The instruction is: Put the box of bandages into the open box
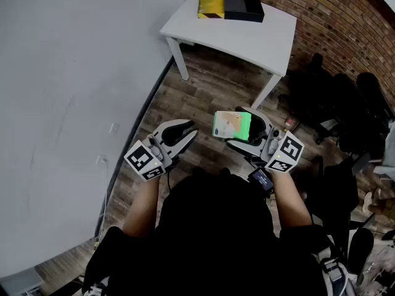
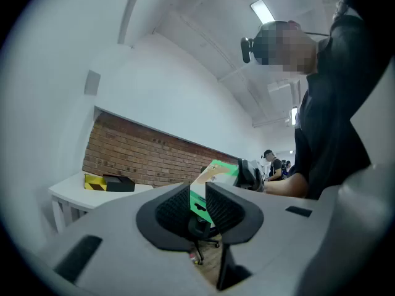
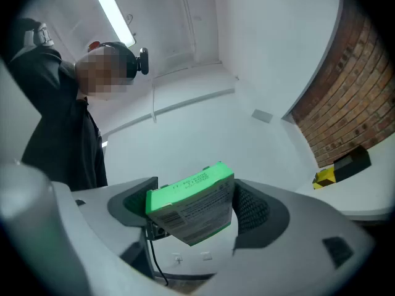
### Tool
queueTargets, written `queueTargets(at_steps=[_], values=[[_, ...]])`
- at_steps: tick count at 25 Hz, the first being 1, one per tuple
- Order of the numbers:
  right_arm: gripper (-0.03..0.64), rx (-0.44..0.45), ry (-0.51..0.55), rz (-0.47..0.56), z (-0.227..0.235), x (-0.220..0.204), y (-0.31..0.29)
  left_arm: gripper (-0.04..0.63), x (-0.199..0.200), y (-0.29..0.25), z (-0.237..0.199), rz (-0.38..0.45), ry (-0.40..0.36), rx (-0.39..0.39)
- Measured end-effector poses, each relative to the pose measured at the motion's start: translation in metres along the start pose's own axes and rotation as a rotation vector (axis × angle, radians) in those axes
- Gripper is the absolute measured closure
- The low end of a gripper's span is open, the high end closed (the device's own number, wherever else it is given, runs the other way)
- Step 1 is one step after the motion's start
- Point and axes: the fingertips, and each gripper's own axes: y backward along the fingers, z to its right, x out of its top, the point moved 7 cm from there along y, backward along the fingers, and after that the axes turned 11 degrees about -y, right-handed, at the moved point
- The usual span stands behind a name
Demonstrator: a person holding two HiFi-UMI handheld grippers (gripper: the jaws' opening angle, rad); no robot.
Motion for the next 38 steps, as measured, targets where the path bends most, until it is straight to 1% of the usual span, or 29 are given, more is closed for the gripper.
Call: queueTargets(at_steps=[6, 11, 19, 31, 36, 38], values=[[0.232, 0.003, 0.002, -0.002, -0.008, -0.005, -0.018, 0.512, 0.004, 0.023, -0.001, 0.005, -0.022, 0.008], [0.232, -0.016, 0.008, -0.004, -0.012, -0.014, -0.023, 0.512, -0.003, 0.038, -0.005, 0.022, -0.016, 0.011], [0.232, -0.039, 0.025, 0.025, -0.023, -0.019, -0.029, 0.512, -0.004, 0.048, -0.008, 0.047, -0.02, -0.033], [0.236, -0.098, 0.033, 0.054, -0.031, -0.03, -0.039, 0.512, -0.012, 0.057, -0.017, 0.062, 0.009, -0.094], [0.236, -0.126, 0.033, 0.06, -0.02, -0.028, -0.056, 0.512, -0.015, 0.061, -0.041, 0.072, 0.031, -0.111], [0.238, -0.131, 0.037, 0.06, -0.021, -0.029, -0.057, 0.512, -0.017, 0.063, -0.042, 0.078, 0.032, -0.11]])
